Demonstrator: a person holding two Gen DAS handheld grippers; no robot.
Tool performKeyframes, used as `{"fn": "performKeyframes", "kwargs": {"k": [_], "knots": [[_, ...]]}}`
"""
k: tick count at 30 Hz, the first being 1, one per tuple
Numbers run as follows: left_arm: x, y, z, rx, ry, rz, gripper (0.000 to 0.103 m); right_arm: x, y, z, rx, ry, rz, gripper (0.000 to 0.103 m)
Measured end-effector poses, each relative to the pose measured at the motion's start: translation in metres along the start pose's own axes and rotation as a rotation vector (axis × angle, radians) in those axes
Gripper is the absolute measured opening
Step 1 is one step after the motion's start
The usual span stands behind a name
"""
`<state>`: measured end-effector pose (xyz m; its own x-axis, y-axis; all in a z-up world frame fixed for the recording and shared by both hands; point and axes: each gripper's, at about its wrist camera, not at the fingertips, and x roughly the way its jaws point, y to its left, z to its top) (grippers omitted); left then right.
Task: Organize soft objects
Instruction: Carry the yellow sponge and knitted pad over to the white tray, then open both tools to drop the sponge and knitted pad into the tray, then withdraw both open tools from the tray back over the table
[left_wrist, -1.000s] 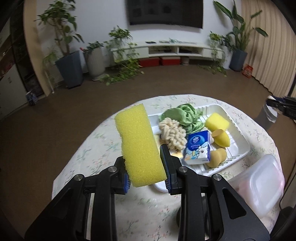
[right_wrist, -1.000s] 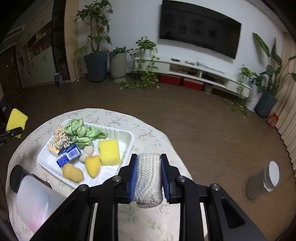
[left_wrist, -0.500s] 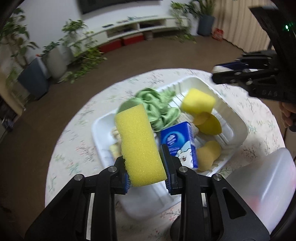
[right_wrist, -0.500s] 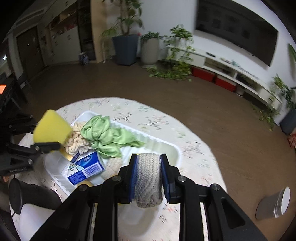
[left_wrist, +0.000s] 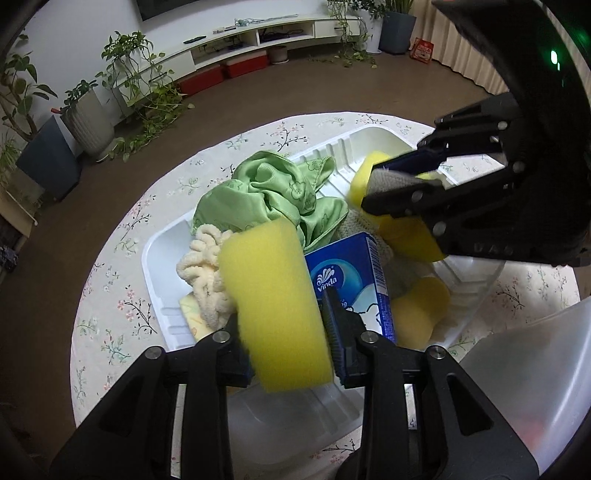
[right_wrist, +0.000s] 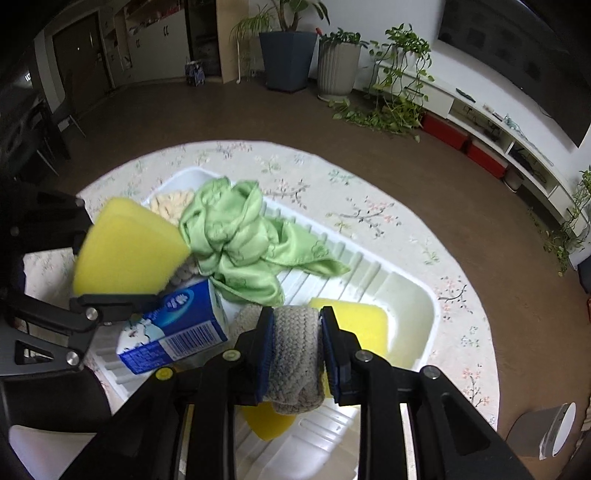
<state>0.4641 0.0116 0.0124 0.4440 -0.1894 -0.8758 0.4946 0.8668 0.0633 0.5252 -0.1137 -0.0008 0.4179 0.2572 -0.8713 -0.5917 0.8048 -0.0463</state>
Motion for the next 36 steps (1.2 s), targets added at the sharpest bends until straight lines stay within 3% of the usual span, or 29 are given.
{"fn": "performKeyframes", "kwargs": {"k": [2, 4, 6, 17, 19, 20, 26, 30, 36], "knots": [[0.000, 0.000, 0.002, -0.005, -0.003, 0.017, 0.050, 0.003, 0.000, -0.001, -0.001, 0.006, -0.007, 0.030], [-0.002, 0.003, 0.002, -0.016, -0.013, 0.018, 0.062, 0.005, 0.001, -0.003, -0.001, 0.009, -0.017, 0.041], [-0.002, 0.005, 0.001, -0.024, -0.014, 0.017, 0.068, 0.004, 0.001, -0.005, -0.005, 0.000, -0.026, 0.056], [-0.036, 0.020, -0.005, -0.082, -0.119, 0.049, 0.078, -0.026, -0.013, -0.014, 0.044, -0.092, -0.059, 0.074], [-0.052, 0.025, -0.009, -0.115, -0.166, 0.059, 0.099, -0.038, -0.018, -0.018, 0.073, -0.124, -0.074, 0.080], [-0.060, 0.027, -0.011, -0.133, -0.190, 0.061, 0.103, -0.043, -0.022, -0.019, 0.088, -0.134, -0.077, 0.084], [-0.115, 0.029, -0.043, -0.274, -0.328, 0.114, 0.103, -0.084, -0.035, -0.044, 0.182, -0.215, -0.112, 0.103], [-0.145, 0.013, -0.075, -0.344, -0.395, 0.160, 0.103, -0.114, -0.031, -0.069, 0.238, -0.264, -0.154, 0.103], [-0.169, -0.028, -0.118, -0.401, -0.417, 0.198, 0.103, -0.168, -0.013, -0.121, 0.300, -0.349, -0.240, 0.103]]}}
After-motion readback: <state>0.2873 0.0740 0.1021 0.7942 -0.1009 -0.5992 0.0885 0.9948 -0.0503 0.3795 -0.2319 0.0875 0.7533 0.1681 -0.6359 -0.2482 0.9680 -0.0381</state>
